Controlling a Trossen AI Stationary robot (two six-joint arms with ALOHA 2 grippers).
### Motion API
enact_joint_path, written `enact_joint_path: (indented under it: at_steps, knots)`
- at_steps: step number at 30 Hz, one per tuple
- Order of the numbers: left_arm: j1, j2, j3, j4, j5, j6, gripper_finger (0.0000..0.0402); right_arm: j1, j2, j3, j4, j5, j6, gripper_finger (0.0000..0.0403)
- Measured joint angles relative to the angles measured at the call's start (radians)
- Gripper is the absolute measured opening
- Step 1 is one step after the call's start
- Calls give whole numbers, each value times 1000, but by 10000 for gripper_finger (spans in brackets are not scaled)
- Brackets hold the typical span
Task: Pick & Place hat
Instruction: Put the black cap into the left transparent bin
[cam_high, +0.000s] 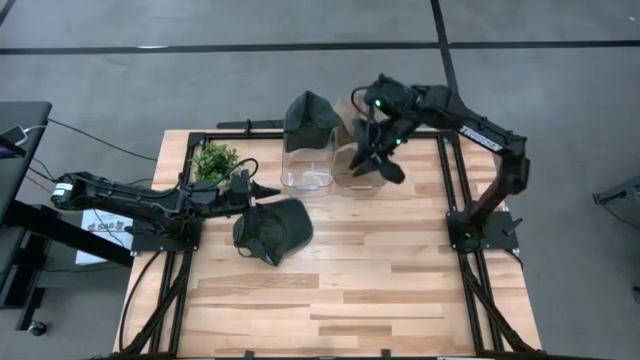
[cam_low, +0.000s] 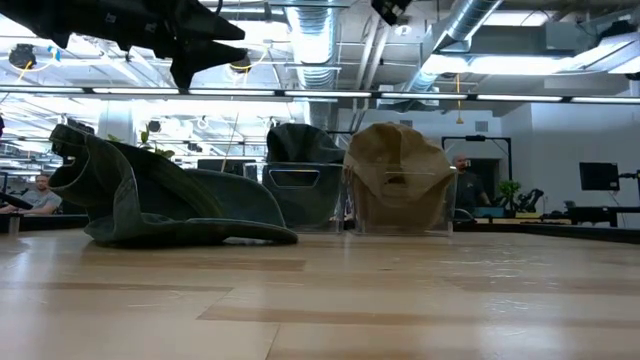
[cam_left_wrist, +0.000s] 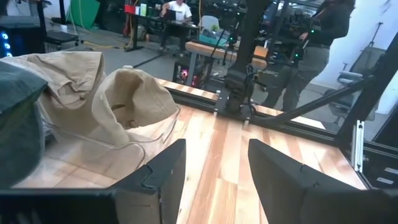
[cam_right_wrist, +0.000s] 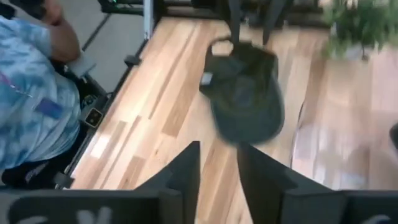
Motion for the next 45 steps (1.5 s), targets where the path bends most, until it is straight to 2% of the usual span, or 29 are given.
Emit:
enact_joint_path:
  at_steps: [3, 8, 13, 15, 24, 28, 35, 41, 45]
  knots:
    - [0, 0, 0, 0, 0, -14, 172, 19, -64, -148, 96, 91, 87, 66]
    - [0, 0, 0, 2, 0, -18, 172, 36, -130, -430, 322, 318, 205, 29]
    - [0, 0, 0, 8, 0, -18, 172, 33, -143, -645, 528, 354, 260, 3]
    - [0, 0, 0, 9, 0, -18, 172, 35, -132, -687, 566, 384, 270, 6]
    - [0, 0, 0, 14, 0, -18, 172, -2, -44, -731, 608, 908, 252, 4]
    - [0, 0, 0, 14, 0, -18, 172, -64, -39, -731, 720, 1031, 187, 1]
    - [0, 0, 0, 14, 0, -17, 172, -221, -36, -731, 960, 1037, 77, 1]
    - [0, 0, 0, 14, 0, -15, 172, -353, -36, -731, 1064, 971, 82, 1]
    - [0, 0, 0, 20, 0, -14, 172, -422, -35, -731, 1103, 863, 120, 1]
